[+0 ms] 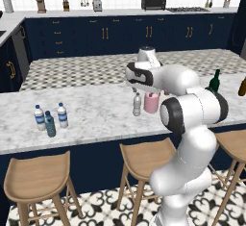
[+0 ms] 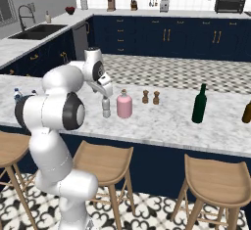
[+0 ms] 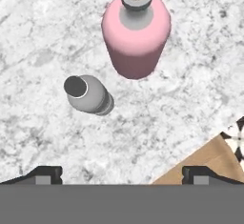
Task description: Move the plastic bottles in the middle to the plastics group, and the glass bottles in the middle to the glass group.
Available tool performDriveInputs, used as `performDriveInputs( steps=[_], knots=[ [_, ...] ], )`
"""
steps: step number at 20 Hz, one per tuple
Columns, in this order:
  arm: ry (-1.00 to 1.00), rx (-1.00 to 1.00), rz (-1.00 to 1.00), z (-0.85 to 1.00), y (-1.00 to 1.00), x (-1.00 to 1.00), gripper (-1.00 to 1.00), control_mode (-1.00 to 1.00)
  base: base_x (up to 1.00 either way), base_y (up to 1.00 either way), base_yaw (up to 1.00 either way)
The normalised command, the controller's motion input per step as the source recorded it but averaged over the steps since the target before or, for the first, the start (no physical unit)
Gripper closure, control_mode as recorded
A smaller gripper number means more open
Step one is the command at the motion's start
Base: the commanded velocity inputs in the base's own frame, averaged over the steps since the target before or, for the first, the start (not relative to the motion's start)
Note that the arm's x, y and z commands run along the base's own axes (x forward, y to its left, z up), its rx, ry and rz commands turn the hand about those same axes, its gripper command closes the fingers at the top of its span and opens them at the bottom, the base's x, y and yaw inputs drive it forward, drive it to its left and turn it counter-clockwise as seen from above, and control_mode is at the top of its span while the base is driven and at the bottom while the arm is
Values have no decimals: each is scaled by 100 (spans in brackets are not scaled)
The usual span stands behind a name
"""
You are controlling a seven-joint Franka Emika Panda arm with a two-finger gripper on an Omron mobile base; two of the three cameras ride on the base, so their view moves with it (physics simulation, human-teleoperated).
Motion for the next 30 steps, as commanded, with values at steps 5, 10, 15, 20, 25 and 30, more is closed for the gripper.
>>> performDriveInputs(
  steps=[5, 10, 15, 20, 25, 30],
  knots=[
    [11, 0, -11, -19, -1, 42, -100, -100, 0, 0, 0],
    [6, 0, -6, -32, 0, 12, -100, -100, 0, 0, 0],
    [1, 0, -1, -28, -6, 13, -100, -100, 0, 0, 0],
    [0, 3, 0, -17, -5, 7, -100, -100, 0, 0, 0],
    [0, 3, 0, -19, 0, 10, -100, -100, 0, 0, 0],
    [0, 1, 0, -12, 0, 30, -100, -100, 0, 0, 0]
  ],
)
